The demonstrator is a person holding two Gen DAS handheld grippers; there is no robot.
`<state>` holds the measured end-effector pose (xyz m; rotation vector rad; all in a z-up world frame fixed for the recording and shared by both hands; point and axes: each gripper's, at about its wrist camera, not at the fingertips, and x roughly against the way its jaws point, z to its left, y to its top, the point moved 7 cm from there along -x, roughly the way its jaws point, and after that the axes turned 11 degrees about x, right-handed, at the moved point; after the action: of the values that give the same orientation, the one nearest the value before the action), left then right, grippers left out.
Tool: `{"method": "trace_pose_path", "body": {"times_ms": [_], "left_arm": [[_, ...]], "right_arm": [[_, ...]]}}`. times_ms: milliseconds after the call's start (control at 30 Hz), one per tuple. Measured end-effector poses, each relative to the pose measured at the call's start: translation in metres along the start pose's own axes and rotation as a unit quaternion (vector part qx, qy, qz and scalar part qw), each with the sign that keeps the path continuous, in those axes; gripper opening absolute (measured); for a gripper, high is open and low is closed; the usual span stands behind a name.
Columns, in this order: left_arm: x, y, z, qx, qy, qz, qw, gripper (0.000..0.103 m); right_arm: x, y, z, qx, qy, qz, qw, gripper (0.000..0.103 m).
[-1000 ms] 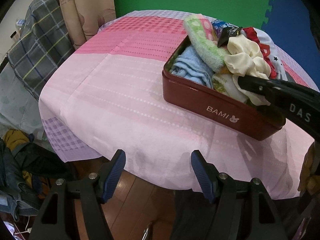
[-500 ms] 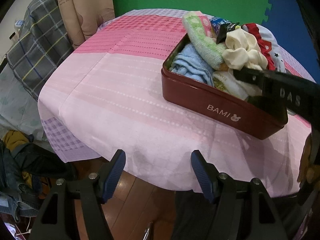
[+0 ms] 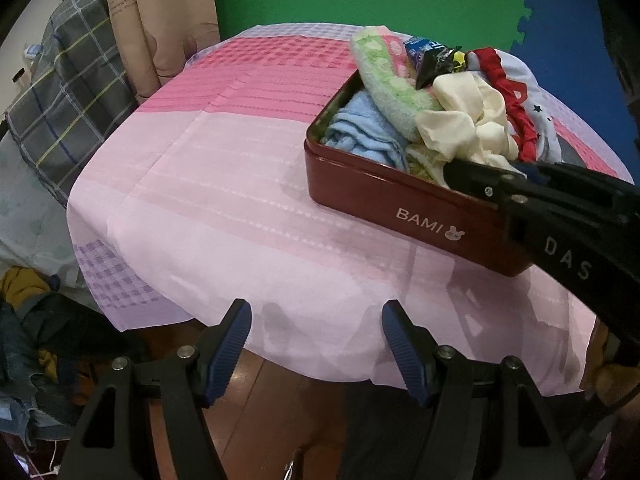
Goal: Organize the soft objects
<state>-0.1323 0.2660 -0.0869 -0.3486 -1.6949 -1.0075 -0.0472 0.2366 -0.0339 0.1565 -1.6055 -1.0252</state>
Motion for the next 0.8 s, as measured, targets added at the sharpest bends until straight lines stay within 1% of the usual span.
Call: {"method": "trace_pose_path", "body": {"times_ms": [67,133,200,367,433,500,567,633,700,767,800], "left_arm": [[0.000,0.000,-0.001,-0.002,-0.003,-0.001,1.0000,0.070],[0.000,0.000,-0.003,-0.007,-0.005,-0.004,1.0000,0.070],[-0.001,-0.001,-0.004,-0.011,-0.005,-0.006,0.9999,0.070],[-0.004,-0.005,-0.007,-0.014,-0.015,-0.004,0.9998,0.070],[-0.005,-0.005,-0.007,-0.012,-0.020,-0.003,0.9997,0.070],[-0.006,-0.005,-0.008,-0.010,-0.024,-0.005,0.9996,0.070],[-0.005,-0.005,-0.009,-0.010,-0.027,-0.015,0.9995,0.070],[-0.004,-0.005,-0.011,-0.010,-0.033,-0.028,0.9990,0.070],[-0.004,-0.005,-0.012,-0.010,-0.036,-0.036,0.9986,0.070],[-0.004,-0.005,-0.013,-0.009,-0.037,-0.045,0.9983,0.070],[-0.004,-0.004,-0.013,-0.010,-0.037,-0.053,0.9979,0.070]], "right_arm": [[0.003,0.000,-0.001,-0.009,0.008,-0.005,1.000,0.024],[0.008,0.000,-0.002,-0.015,0.012,-0.015,1.000,0.039],[0.012,0.001,-0.005,-0.015,0.002,-0.020,1.000,0.041],[0.026,-0.002,-0.009,-0.024,-0.006,-0.035,0.999,0.046],[0.035,-0.005,-0.009,-0.028,-0.010,-0.048,0.998,0.052],[0.044,-0.008,-0.009,-0.032,-0.018,-0.061,0.997,0.054],[0.054,-0.012,-0.008,-0.035,-0.029,-0.075,0.996,0.056],[0.062,-0.017,-0.009,-0.039,-0.045,-0.088,0.994,0.064],[0.071,-0.023,-0.010,-0.048,-0.077,-0.102,0.991,0.071],[0.078,-0.026,-0.013,-0.058,-0.096,-0.118,0.987,0.077],[0.083,-0.029,-0.015,-0.064,-0.117,-0.129,0.983,0.087]]}}
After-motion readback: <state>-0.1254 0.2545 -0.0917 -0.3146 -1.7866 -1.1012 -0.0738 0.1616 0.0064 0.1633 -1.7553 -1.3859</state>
